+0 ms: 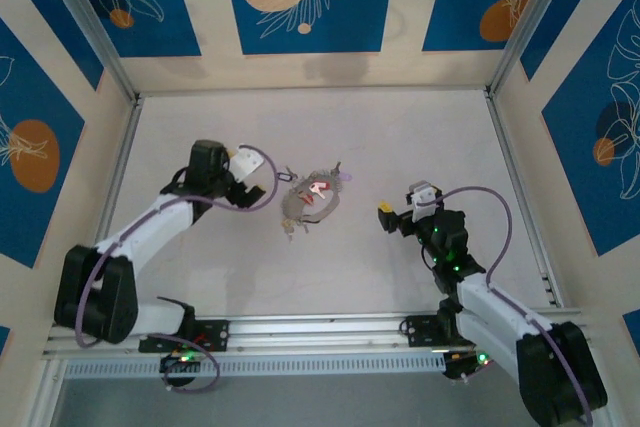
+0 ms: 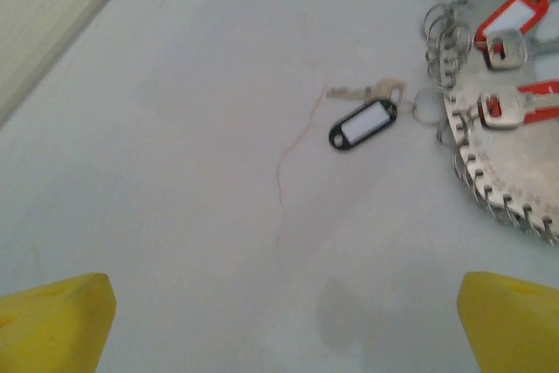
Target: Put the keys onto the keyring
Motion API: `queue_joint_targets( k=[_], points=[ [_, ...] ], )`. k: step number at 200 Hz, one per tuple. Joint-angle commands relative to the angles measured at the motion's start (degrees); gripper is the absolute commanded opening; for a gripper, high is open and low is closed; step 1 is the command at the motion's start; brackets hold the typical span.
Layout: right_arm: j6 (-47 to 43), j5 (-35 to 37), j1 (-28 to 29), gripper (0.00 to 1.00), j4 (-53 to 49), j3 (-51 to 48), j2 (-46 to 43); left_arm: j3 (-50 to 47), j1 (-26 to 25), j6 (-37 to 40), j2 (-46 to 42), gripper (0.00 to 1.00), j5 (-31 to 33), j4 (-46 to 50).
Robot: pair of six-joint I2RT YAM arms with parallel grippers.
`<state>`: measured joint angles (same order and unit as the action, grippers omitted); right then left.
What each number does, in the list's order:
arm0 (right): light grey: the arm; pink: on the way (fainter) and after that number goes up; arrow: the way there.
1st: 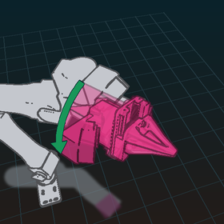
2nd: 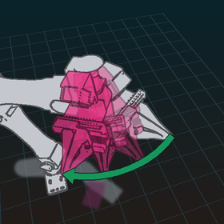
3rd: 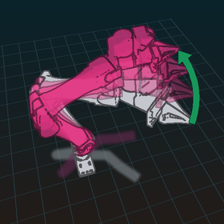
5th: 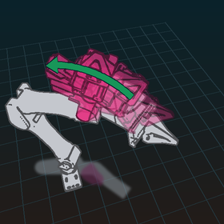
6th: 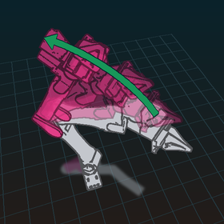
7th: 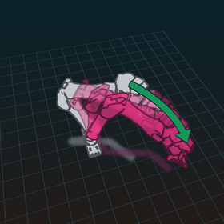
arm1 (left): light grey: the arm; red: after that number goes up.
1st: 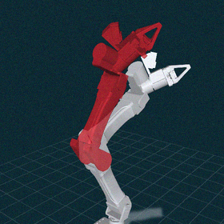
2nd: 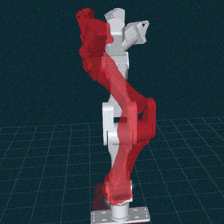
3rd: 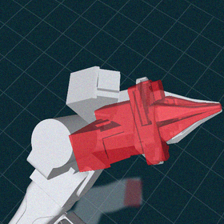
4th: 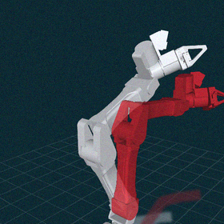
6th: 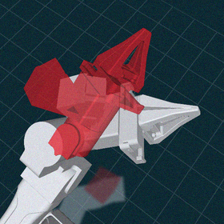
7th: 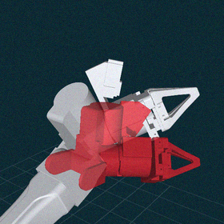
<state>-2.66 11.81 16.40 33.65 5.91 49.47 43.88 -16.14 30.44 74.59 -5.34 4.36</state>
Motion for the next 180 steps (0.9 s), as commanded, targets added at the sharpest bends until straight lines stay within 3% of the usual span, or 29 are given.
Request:
queue_joint_targets(
  k=[1, 38, 76, 92, 128, 144, 160, 180],
  points=[
    [2.29, -0.08, -1.90, 0.99, 6.86, 1.21, 4.93, -8.58, 2.90, -9.09, -5.48, 1.00, 0.52, -7.51],
    [2.08, -1.64, -4.91, 0.99, 10.71, 3.49, 12.56, -20.80, 6.63, -15.28, -14.23, 1.00, 1.56, -19.09],
    [0.42, -4.18, -7.25, 0.99, 17.44, 6.48, 22.08, -28.67, 10.05, -19.84, -15.73, 1.00, 2.58, -30.86],
    [-0.74, -4.76, -7.49, 0.99, 18.81, 8.34, 25.81, -31.45, 11.02, -21.96, -14.05, 1.00, 1.99, -38.12],
    [1.78, -5.27, -10.79, 0.99, 27.67, 8.06, 34.10, -31.17, 11.30, -22.65, -10.73, 1.00, 3.05, -42.58],
    [3.32, -9.11, -13.13, 0.99, 32.90, 8.81, 39.59, -31.10, 11.55, -23.79, -7.46, 1.00, 3.49, -47.23],
    [2.98, -9.36, -13.31, 0.99, 22.87, 11.49, 36.58, -31.25, 12.00, -25.45, -2.79, 1.00, 4.06, -55.12],
    [4.10, -8.37, -13.86, 0.99, 23.29, 12.07, 37.32, -28.10, 12.23, -26.95, 4.86, 1.00, 5.25, -58.18]
  ],
)
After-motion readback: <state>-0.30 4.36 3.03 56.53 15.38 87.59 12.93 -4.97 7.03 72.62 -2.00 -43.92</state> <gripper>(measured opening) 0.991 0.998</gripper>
